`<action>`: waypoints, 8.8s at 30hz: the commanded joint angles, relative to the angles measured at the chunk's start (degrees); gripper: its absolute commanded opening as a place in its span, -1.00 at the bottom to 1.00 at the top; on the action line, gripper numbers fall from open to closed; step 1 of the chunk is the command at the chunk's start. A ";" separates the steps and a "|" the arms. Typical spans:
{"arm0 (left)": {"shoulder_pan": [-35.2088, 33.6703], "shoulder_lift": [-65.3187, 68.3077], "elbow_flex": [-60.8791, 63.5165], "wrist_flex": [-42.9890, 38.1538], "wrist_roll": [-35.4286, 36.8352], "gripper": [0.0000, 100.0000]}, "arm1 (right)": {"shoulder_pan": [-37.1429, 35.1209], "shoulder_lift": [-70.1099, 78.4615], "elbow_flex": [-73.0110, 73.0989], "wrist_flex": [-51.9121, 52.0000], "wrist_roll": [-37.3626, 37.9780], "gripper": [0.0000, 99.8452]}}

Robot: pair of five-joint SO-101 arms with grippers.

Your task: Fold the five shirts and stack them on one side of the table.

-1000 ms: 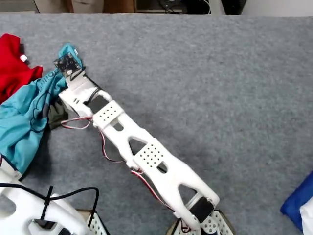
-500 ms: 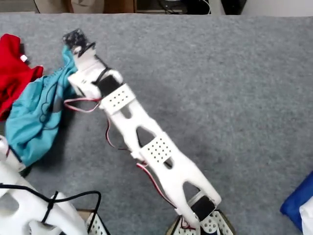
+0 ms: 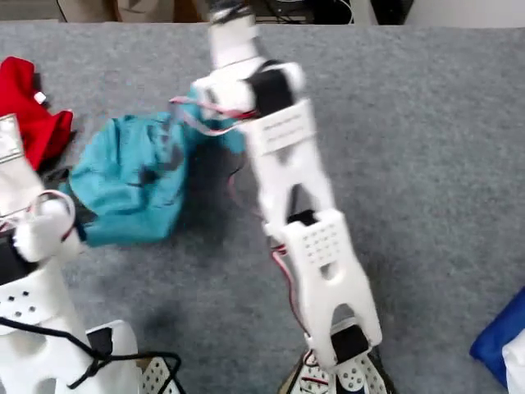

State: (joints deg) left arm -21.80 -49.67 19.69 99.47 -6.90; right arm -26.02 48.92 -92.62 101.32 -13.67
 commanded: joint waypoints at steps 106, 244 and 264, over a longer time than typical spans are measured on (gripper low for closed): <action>15.65 19.74 -12.40 1.23 7.74 -0.96 | -7.69 23.25 1.71 -4.75 -3.87 -0.95; 31.21 66.15 -27.87 0.53 11.16 -0.96 | 9.36 -32.31 63.78 -31.30 7.82 -0.49; 20.22 39.60 -12.75 1.23 0.26 -0.96 | -4.88 12.79 27.30 -42.11 -2.90 -0.49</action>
State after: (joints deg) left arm 0.97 -6.24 6.59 99.82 -5.05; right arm -28.75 58.59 -54.73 56.40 -16.22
